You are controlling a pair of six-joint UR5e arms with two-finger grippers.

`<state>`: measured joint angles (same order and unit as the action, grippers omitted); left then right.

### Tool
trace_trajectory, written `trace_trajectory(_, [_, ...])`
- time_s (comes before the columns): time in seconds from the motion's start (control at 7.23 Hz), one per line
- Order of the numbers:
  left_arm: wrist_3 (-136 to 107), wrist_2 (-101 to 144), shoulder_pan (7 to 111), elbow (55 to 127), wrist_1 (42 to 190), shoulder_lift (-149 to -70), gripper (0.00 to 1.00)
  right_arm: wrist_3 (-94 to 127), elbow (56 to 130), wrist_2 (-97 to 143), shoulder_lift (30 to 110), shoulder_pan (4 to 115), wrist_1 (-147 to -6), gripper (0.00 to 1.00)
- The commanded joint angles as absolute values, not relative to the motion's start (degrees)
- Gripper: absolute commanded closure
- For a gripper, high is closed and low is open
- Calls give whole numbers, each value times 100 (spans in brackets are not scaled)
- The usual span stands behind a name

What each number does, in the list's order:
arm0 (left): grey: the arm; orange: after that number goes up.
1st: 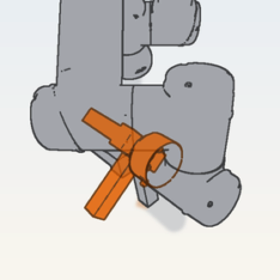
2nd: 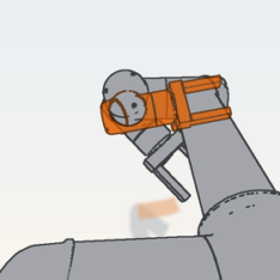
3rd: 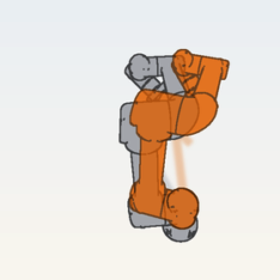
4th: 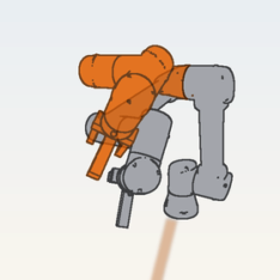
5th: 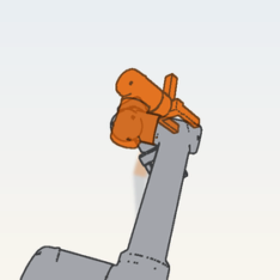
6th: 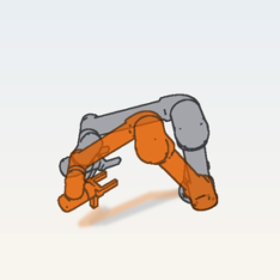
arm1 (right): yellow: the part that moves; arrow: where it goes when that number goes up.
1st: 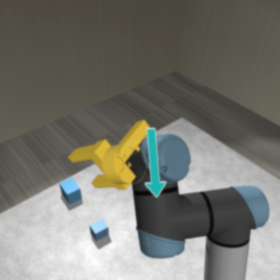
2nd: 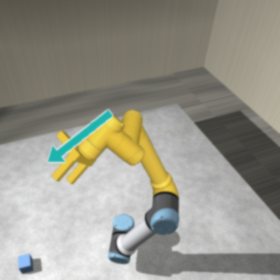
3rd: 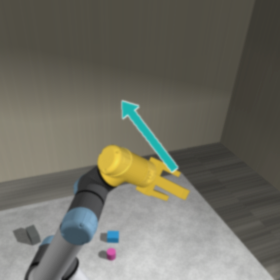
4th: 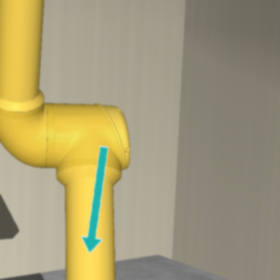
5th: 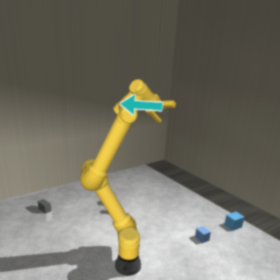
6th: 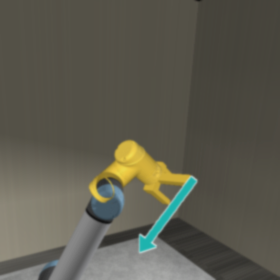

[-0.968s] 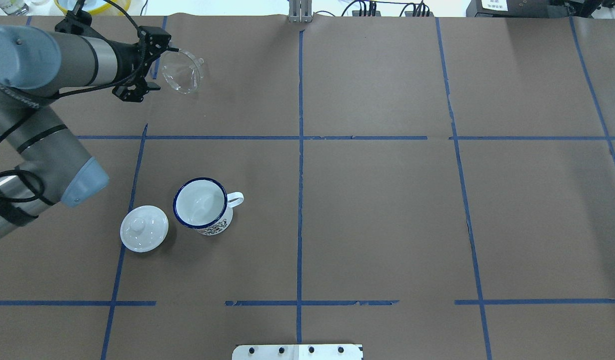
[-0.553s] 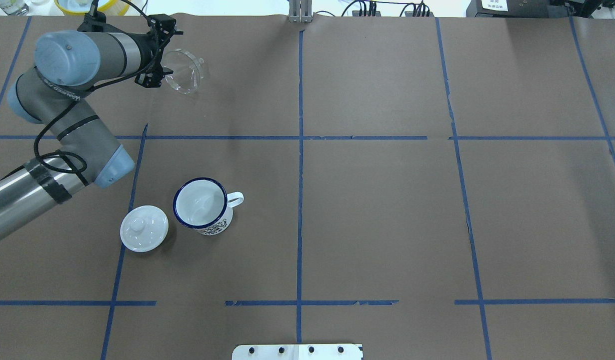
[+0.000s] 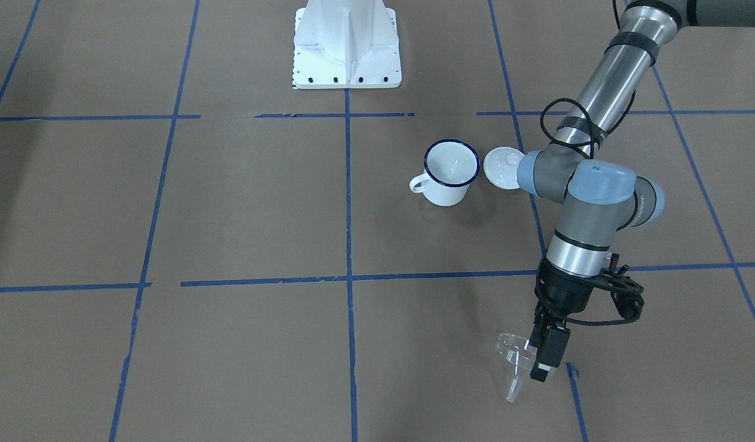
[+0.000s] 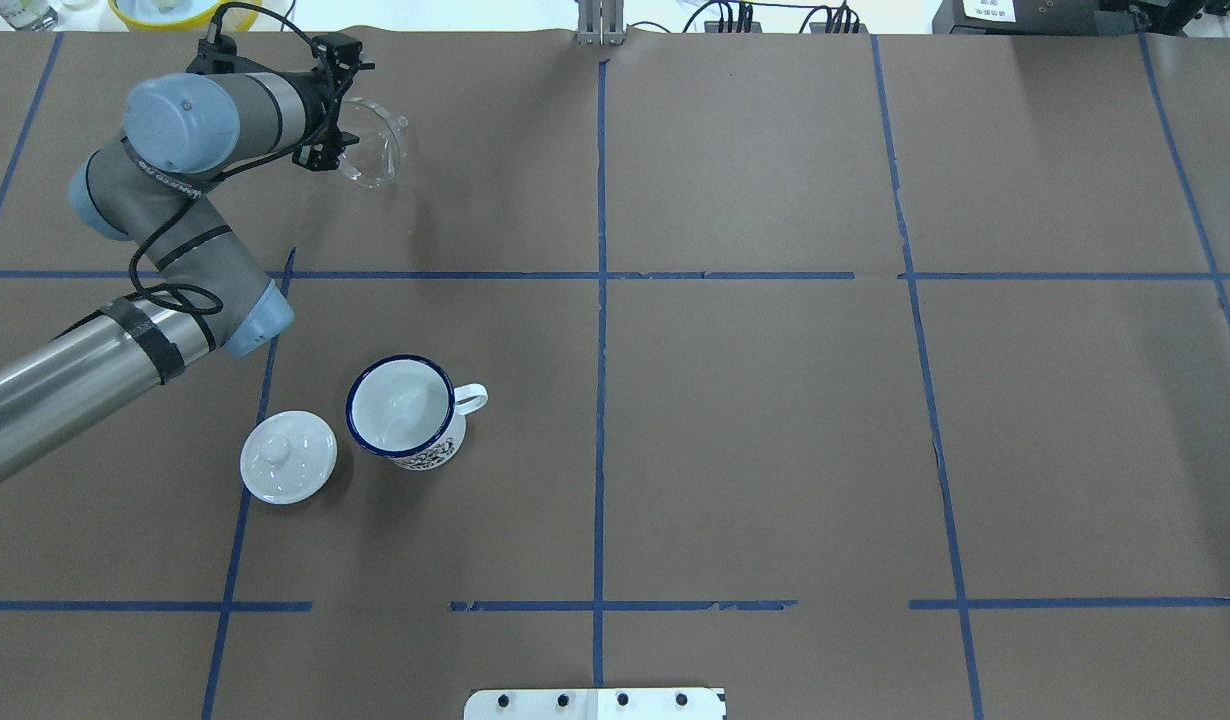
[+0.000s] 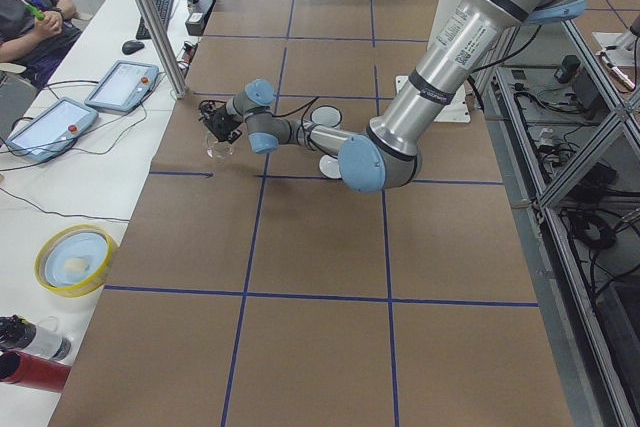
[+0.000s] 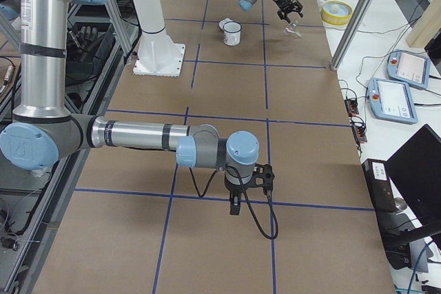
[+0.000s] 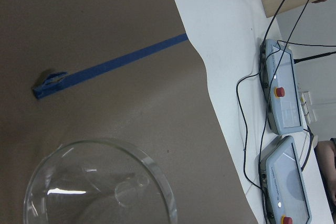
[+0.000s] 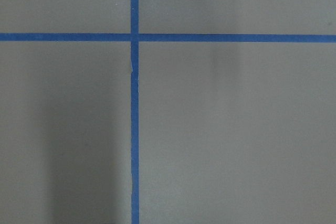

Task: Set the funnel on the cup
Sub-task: 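Lower the left gripper and grasp the glass funnel's rim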

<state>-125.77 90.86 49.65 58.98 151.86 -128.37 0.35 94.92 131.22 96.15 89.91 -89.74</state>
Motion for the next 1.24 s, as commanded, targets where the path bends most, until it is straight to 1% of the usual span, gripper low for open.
trace_trajectory(0.0, [-12542,9088,4957,5783,15301,-12858,46,35,9492,13122,9615,8991,-8974,0])
trace_trajectory(0.14, [-12542,9079,4957,5705,15458,-12858,65,35,9492,13122,9615,8991,-8974,0])
trace_trajectory(0.28, [-12542,9079,4957,5687,15469,-12858,92,35,9492,13122,9615,8991,-8974,0])
trace_trajectory(0.41, [-12542,9079,4966,5687,15591,-12858,100,35,9492,13122,9615,8991,-8974,0])
trace_trajectory(0.69, [-12533,9079,5097,5748,15644,-12858,100,35,9483,13122,9615,8991,-8974,0])
trace_trajectory(0.83, [-12551,9088,5219,5913,15671,-12858,100,35,9492,13122,9615,8991,-8974,0])
trace_trajectory(0.97, [-12568,9114,5386,6272,15662,-12850,100,35,9492,13122,9615,8991,-8974,0])
trace_trajectory(1.11, [-12568,9288,5518,6806,15549,-12832,100,35,9483,13122,9615,8991,-8974,0])
